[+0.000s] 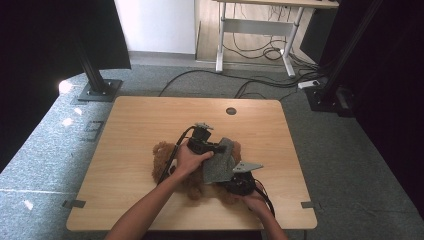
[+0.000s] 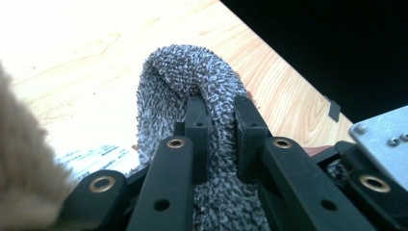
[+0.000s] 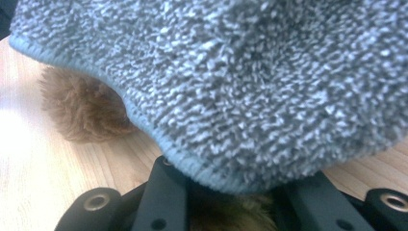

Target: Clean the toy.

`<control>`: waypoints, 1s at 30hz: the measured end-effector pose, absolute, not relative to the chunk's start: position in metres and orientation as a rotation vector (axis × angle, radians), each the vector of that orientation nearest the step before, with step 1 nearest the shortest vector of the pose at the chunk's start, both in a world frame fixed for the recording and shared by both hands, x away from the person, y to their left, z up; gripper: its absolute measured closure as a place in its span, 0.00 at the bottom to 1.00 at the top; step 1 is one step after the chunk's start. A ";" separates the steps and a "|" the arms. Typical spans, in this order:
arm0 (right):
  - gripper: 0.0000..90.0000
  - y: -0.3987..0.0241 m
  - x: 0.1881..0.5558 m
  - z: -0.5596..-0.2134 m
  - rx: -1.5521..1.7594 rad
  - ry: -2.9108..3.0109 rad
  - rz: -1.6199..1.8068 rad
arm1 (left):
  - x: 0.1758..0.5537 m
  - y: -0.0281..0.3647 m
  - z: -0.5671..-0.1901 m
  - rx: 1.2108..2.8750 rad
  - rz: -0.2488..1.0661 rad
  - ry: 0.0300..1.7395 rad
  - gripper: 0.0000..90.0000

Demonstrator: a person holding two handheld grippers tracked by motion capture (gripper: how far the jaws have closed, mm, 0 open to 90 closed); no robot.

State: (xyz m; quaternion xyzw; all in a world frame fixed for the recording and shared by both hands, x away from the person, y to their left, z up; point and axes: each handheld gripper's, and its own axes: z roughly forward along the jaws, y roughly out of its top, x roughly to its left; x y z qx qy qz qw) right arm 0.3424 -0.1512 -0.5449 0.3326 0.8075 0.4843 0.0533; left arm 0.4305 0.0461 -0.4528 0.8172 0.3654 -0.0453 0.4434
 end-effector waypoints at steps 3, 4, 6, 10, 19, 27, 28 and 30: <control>0.83 -0.150 0.341 -0.545 1.020 2.452 1.460 | 0.425 0.059 -0.450 2.027 -0.088 0.901 0.88; 0.83 -0.150 0.341 -0.545 1.020 2.452 1.460 | 0.422 0.065 -0.449 2.023 -0.081 0.904 0.88; 0.83 -0.149 0.341 -0.545 1.029 2.448 1.456 | 0.417 0.080 -0.447 2.013 -0.061 0.905 0.88; 0.83 -0.150 0.341 -0.545 1.041 2.446 1.457 | 0.406 0.117 -0.446 1.995 -0.028 0.926 0.88; 0.83 -0.150 0.341 -0.545 1.063 2.435 1.464 | 0.391 0.196 -0.450 1.870 -0.008 1.007 0.87; 0.83 -0.150 0.341 -0.544 1.074 2.414 1.449 | 0.376 0.235 -0.451 1.769 -0.003 1.036 0.87; 0.83 -0.150 0.341 -0.544 1.075 2.412 1.448 | 0.375 0.240 -0.450 1.762 0.003 1.042 0.87; 0.83 -0.150 0.342 -0.544 1.077 2.411 1.448 | 0.374 0.246 -0.450 1.751 0.000 1.055 0.87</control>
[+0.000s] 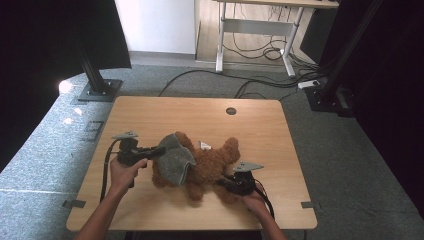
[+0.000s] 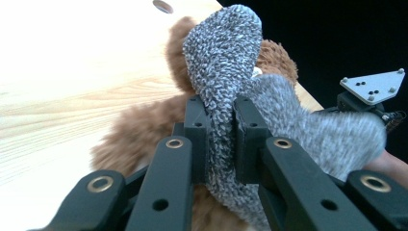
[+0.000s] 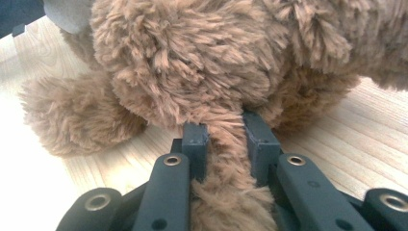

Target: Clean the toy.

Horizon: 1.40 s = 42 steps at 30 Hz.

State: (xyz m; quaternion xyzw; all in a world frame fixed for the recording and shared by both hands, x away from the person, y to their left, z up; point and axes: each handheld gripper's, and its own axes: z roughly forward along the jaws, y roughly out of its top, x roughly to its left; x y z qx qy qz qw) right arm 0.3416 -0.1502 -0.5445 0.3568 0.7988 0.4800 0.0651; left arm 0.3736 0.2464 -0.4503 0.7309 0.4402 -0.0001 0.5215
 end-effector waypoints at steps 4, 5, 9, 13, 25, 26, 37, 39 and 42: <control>0.83 -0.151 0.343 -0.543 1.074 2.396 1.426 | 0.371 0.252 -0.456 1.749 -0.031 1.056 0.87; 0.83 -0.151 0.343 -0.543 1.074 2.396 1.426 | 0.370 0.253 -0.456 1.751 -0.035 1.055 0.87; 0.83 -0.155 0.344 -0.542 1.089 2.371 1.409 | 0.368 0.250 -0.461 1.767 -0.033 1.053 0.87; 0.76 -0.155 0.341 -0.540 1.068 2.353 1.411 | 0.364 0.250 -0.469 1.757 -0.034 1.062 0.87; 0.39 -0.154 0.344 -0.491 1.014 2.247 1.538 | 0.361 0.251 -0.474 1.757 -0.006 1.047 0.87; 0.38 -0.152 0.346 -0.487 1.003 2.247 1.541 | 0.361 0.251 -0.474 1.758 -0.004 1.046 0.87; 0.37 -0.087 0.396 -0.457 0.926 2.349 1.502 | 0.360 0.250 -0.475 1.754 0.000 1.042 0.87; 0.34 -0.077 0.404 -0.458 0.942 2.365 1.489 | 0.360 0.250 -0.476 1.753 0.000 1.040 0.87; 0.37 -0.064 0.416 -0.461 0.994 2.383 1.469 | 0.360 0.250 -0.476 1.752 -0.001 1.039 0.87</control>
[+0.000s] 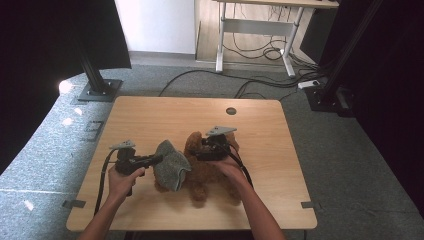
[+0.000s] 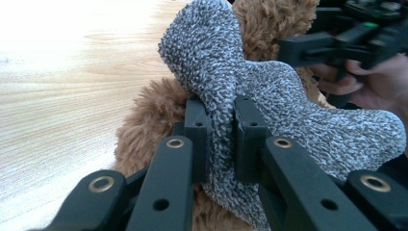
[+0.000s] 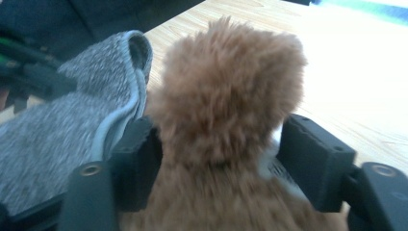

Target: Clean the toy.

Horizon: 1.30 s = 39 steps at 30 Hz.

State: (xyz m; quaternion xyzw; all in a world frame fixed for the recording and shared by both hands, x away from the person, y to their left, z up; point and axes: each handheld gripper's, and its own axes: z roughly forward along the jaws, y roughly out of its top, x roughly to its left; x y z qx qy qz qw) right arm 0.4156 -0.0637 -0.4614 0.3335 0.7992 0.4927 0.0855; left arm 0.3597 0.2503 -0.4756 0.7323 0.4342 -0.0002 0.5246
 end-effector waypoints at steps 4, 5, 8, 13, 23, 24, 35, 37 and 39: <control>0.68 -0.055 0.420 -0.468 0.965 2.379 1.445 | 0.360 0.251 -0.476 1.750 0.001 1.035 0.87; 0.74 -0.055 0.420 -0.468 0.981 2.375 1.455 | 0.359 0.252 -0.475 1.744 -0.008 1.030 0.87; 0.82 -0.058 0.421 -0.472 1.024 2.343 1.457 | 0.354 0.253 -0.468 1.726 -0.058 0.995 0.88; 0.84 -0.060 0.423 -0.475 1.086 2.262 1.442 | 0.335 0.228 -0.458 1.819 -0.124 0.878 0.88; 0.87 -0.067 0.424 -0.474 0.988 2.223 1.538 | 0.346 0.198 -0.491 1.897 -0.118 0.940 0.88; 0.87 -0.068 0.424 -0.474 0.973 2.220 1.552 | 0.348 0.197 -0.494 1.907 -0.123 0.951 0.88; 0.88 -0.068 0.397 -0.467 0.698 2.201 1.645 | 0.371 0.189 -0.526 1.904 -0.225 1.038 0.89; 0.89 -0.069 0.384 -0.479 0.688 2.206 1.628 | 0.370 0.192 -0.527 1.908 -0.225 1.038 0.89; 0.89 -0.069 0.379 -0.483 0.683 2.202 1.624 | 0.367 0.195 -0.528 1.911 -0.234 1.045 0.89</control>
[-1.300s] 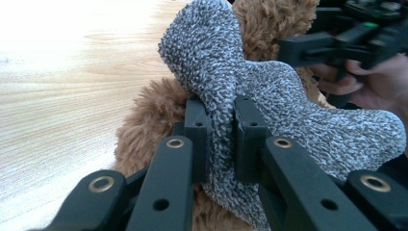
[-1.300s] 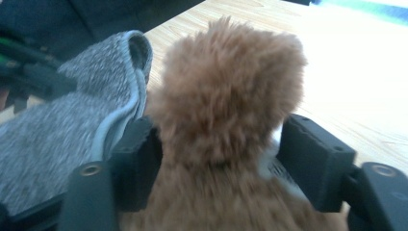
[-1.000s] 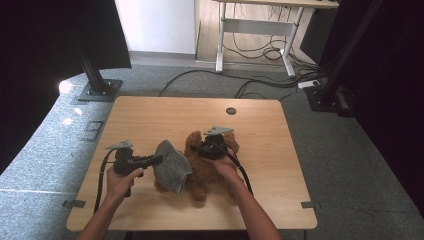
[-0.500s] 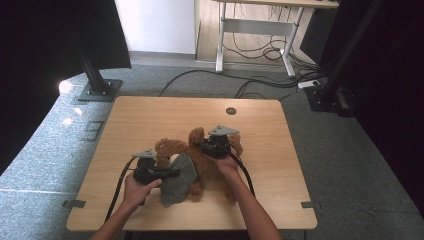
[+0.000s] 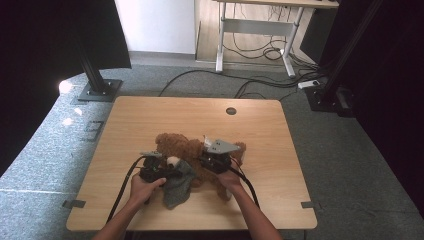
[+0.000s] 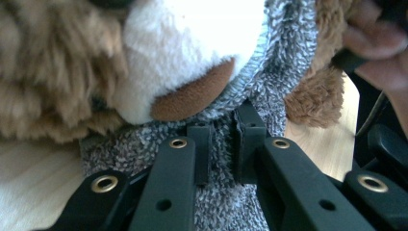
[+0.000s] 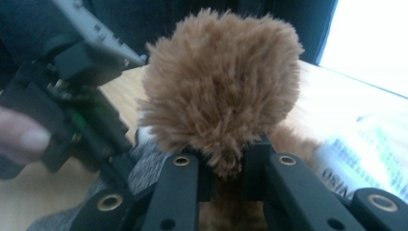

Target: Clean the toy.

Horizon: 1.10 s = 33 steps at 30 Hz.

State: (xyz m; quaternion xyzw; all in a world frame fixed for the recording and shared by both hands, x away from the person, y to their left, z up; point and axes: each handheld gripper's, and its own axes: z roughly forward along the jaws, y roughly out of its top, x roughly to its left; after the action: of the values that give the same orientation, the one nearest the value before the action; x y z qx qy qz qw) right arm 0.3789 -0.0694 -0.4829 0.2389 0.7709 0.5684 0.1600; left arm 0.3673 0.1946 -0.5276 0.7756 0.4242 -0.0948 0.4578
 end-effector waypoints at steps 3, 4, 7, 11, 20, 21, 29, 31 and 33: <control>0.89 -0.070 0.362 -0.492 0.690 2.179 1.644 | 0.362 0.198 -0.528 1.929 -0.266 1.040 0.88; 0.89 -0.070 0.358 -0.493 0.684 2.175 1.640 | 0.361 0.198 -0.528 1.932 -0.275 1.037 0.88; 0.89 -0.072 0.356 -0.496 0.692 2.181 1.638 | 0.354 0.202 -0.522 1.941 -0.287 1.012 0.88; 0.89 -0.074 0.359 -0.499 0.719 2.196 1.661 | 0.344 0.211 -0.499 1.892 -0.280 0.944 0.89; 0.89 -0.072 0.355 -0.501 0.719 2.216 1.656 | 0.368 0.215 -0.443 1.704 -0.149 0.910 0.89; 0.89 -0.072 0.354 -0.502 0.712 2.219 1.654 | 0.373 0.211 -0.440 1.693 -0.141 0.915 0.89; 0.90 -0.075 0.346 -0.508 0.694 2.217 1.658 | 0.401 0.191 -0.455 1.782 -0.094 1.019 0.89; 0.90 -0.076 0.345 -0.508 0.694 2.216 1.661 | 0.400 0.198 -0.459 1.765 -0.104 1.031 0.89; 0.90 -0.078 0.343 -0.510 0.692 2.213 1.671 | 0.399 0.207 -0.462 1.744 -0.111 1.042 0.89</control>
State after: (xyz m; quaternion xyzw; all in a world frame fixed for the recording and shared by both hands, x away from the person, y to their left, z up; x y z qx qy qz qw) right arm 0.3432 -0.0783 -0.5101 0.2397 0.7665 0.5788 0.1412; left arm 0.3991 0.2070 -0.4615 0.7291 0.4357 -0.0463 0.5258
